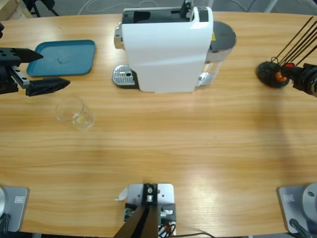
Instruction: Pour coffee
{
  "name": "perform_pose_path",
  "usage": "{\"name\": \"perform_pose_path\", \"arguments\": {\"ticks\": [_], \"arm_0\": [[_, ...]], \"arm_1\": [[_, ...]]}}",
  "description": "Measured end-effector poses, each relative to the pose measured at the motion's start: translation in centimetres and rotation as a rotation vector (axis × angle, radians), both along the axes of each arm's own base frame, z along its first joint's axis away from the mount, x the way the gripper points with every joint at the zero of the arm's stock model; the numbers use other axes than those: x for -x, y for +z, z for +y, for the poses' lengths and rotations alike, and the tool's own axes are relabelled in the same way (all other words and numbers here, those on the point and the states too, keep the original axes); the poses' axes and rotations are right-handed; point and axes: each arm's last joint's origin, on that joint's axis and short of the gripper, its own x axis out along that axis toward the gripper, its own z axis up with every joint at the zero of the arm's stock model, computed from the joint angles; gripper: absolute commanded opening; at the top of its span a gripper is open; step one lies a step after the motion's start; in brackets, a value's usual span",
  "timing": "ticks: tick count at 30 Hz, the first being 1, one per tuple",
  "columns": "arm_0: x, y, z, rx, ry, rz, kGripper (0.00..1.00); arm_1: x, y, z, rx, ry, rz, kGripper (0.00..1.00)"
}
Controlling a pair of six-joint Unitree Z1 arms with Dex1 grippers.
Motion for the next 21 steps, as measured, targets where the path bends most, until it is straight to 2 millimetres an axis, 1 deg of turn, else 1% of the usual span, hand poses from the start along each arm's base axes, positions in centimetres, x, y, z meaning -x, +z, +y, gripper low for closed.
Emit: {"name": "perform_pose_path", "arguments": {"ticks": [1,3,9,21], "arm_0": [[0.0,0.0,0.0,0.0,0.0,0.0,1.0],[0.0,0.0,0.0,0.003,-0.002,0.0,1.0],[-0.1,-0.4,-0.2,0.008,-0.009,0.021,1.0],[0.2,-1.3,0.0,-0.003,-0.008,0.05,1.0]], "arm_1": [[0.0,0.0,0.0,-0.002,0.004,0.0,0.193],[-0.1,0.0,0.0,-0.006,0.012,-0.004,0.0],[0.0,0.0,-0.1,-0.003,0.015,-0.008,0.0],[0.2,-0.1,-0.2,-0.03,0.043,-0.008,0.0]]}}
